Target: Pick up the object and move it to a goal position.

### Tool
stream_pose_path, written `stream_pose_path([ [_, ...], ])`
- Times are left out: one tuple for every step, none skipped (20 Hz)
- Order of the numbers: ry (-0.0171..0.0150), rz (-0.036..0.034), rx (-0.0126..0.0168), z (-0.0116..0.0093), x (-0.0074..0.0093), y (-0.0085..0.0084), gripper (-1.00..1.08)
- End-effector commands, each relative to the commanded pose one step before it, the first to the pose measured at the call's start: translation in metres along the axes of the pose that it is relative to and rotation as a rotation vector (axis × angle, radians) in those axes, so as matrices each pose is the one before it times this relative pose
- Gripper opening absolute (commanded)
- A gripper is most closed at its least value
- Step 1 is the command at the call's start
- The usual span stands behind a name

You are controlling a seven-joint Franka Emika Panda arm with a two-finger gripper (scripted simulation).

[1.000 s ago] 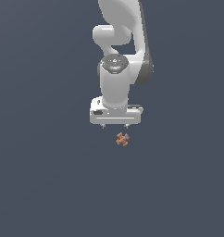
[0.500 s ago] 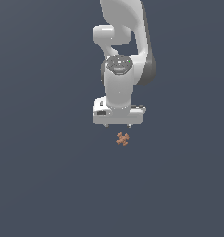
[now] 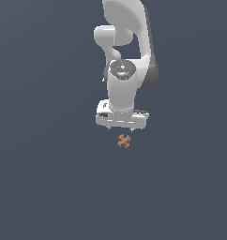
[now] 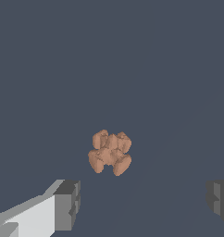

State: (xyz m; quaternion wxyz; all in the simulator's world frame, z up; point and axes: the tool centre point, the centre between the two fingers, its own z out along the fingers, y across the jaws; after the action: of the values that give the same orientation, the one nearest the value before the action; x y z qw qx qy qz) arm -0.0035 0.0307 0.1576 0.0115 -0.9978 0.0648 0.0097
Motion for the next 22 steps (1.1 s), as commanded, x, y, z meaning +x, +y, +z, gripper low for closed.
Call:
stream_pose_path([
  [0.00063, 0.04787, -0.00025, 0.00449, -0.00035, -0.00192, 1.00],
  [0.00038, 0.02193, -0.00015, 0.00201, -0.00019, -0.00082, 1.00],
  [0.00043, 0.02322, -0.00018, 0.00212, -0.00023, -0.00085, 1.00],
  [0.00047, 0.02451, -0.00022, 0.00223, -0.00027, -0.00088, 1.00],
  [0.00052, 0.02537, -0.00025, 0.00230, -0.00031, -0.00089, 1.00],
  [0.00055, 0.02541, -0.00028, 0.00230, -0.00034, -0.00087, 1.00],
  [0.00059, 0.02541, -0.00030, 0.00229, -0.00037, -0.00085, 1.00],
  [0.00062, 0.02540, -0.00032, 0.00229, -0.00039, -0.00083, 1.00],
  [0.00066, 0.02541, -0.00034, 0.00228, -0.00042, -0.00080, 1.00],
  [0.00070, 0.02541, -0.00036, 0.00227, -0.00045, -0.00078, 1.00],
  [0.00074, 0.02541, -0.00038, 0.00226, -0.00047, -0.00075, 1.00],
  [0.00079, 0.02540, -0.00040, 0.00226, -0.00050, -0.00073, 1.00],
  [0.00083, 0.02541, -0.00041, 0.00225, -0.00052, -0.00070, 1.00],
  [0.00088, 0.02540, -0.00042, 0.00224, -0.00054, -0.00068, 1.00],
  [0.00092, 0.02540, -0.00043, 0.00223, -0.00056, -0.00065, 1.00],
  [0.00097, 0.02540, -0.00043, 0.00222, -0.00058, -0.00062, 1.00],
  [0.00102, 0.02540, -0.00043, 0.00221, -0.00059, -0.00059, 1.00],
  [0.00107, 0.02539, -0.00043, 0.00220, -0.00061, -0.00056, 1.00],
  [0.00112, 0.02539, -0.00043, 0.00219, -0.00063, -0.00053, 1.00],
  [0.00116, 0.02512, -0.00042, 0.00216, -0.00063, -0.00049, 1.00],
  [0.00115, 0.02390, -0.00040, 0.00204, -0.00062, -0.00044, 1.00],
  [0.00114, 0.02261, -0.00037, 0.00192, -0.00059, -0.00039, 1.00],
])
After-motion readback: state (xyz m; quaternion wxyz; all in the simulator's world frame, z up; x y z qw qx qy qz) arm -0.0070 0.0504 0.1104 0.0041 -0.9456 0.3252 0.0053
